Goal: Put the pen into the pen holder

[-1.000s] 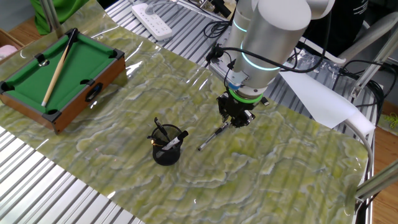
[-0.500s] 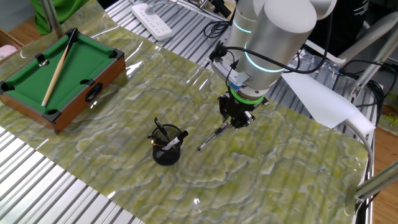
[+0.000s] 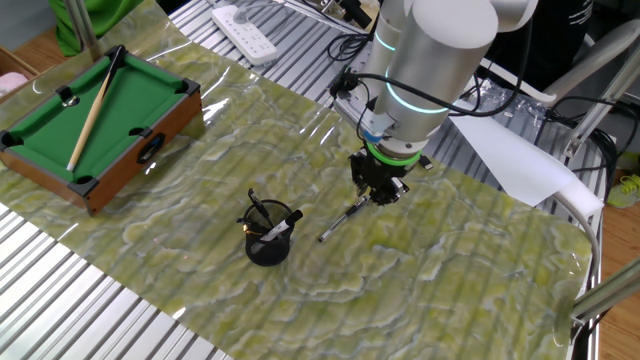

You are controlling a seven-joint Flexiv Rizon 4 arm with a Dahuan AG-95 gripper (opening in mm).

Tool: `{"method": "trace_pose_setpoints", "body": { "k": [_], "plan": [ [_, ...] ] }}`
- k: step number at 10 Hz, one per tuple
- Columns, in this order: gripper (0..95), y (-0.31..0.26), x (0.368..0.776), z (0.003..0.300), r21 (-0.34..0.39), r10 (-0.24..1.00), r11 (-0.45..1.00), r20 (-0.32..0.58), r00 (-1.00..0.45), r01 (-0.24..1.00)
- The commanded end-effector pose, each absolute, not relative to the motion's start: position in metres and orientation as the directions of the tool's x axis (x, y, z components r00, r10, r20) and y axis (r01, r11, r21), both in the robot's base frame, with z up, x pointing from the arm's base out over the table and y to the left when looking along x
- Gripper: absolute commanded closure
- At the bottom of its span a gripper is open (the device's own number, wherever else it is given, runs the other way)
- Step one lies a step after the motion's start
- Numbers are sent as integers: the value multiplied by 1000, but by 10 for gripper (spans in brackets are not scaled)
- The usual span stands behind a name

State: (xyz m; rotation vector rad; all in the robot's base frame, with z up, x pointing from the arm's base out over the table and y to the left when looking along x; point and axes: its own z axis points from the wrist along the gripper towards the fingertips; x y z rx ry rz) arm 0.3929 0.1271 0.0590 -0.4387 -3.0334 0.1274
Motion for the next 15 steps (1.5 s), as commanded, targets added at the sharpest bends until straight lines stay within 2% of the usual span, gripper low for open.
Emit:
{"method": "trace_pose_setpoints", "body": {
  "k": [1, 12, 13, 14, 15],
  "plan": [
    [760, 127, 393, 59, -79, 293, 954, 64, -954, 288],
    [760, 123, 391, 62, -91, 294, 953, 62, -954, 288],
    [570, 117, 388, 65, -89, 284, 956, 64, -957, 278],
    [570, 112, 383, 66, -87, 273, 960, 65, -960, 267],
    [760, 106, 373, 65, -82, 270, 961, 63, -961, 264]
  ]
}}
